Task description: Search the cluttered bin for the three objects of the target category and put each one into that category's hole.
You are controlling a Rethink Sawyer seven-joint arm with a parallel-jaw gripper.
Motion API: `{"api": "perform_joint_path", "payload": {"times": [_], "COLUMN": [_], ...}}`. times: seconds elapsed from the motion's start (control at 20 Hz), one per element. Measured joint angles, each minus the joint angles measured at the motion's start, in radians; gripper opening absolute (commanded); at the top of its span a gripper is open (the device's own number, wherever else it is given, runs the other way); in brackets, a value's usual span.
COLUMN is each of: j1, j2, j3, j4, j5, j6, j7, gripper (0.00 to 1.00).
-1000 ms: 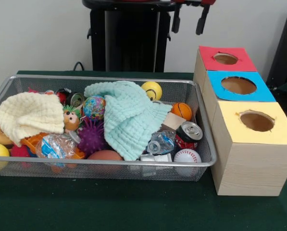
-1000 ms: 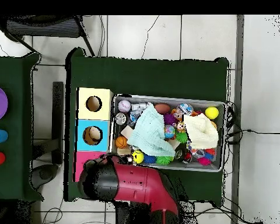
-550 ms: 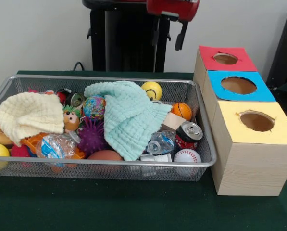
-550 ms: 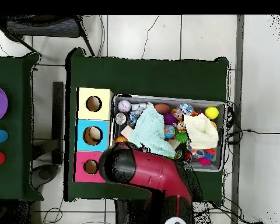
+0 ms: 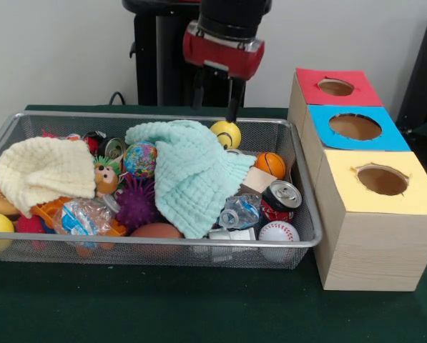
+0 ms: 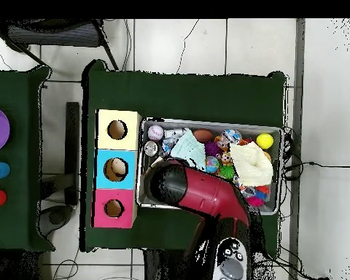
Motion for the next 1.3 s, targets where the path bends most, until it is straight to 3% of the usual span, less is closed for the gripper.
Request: {"api": "perform_joint_path", "payload": {"times": [0.55,0.9,1.3], "j1": [-0.047,-0.1,-0.138], "j2": [0.142,0.201,0.236], "j3": [-0.034,-0.062,-0.117], "j4": [-0.207,-0.346,-0.385], "j5": [0.007,0.007,0.007], "j6": [0.002,0.06,0.208], "j7": [0.003,0.003,0.003], "gripper": [1.0,1.0,1.0]}}
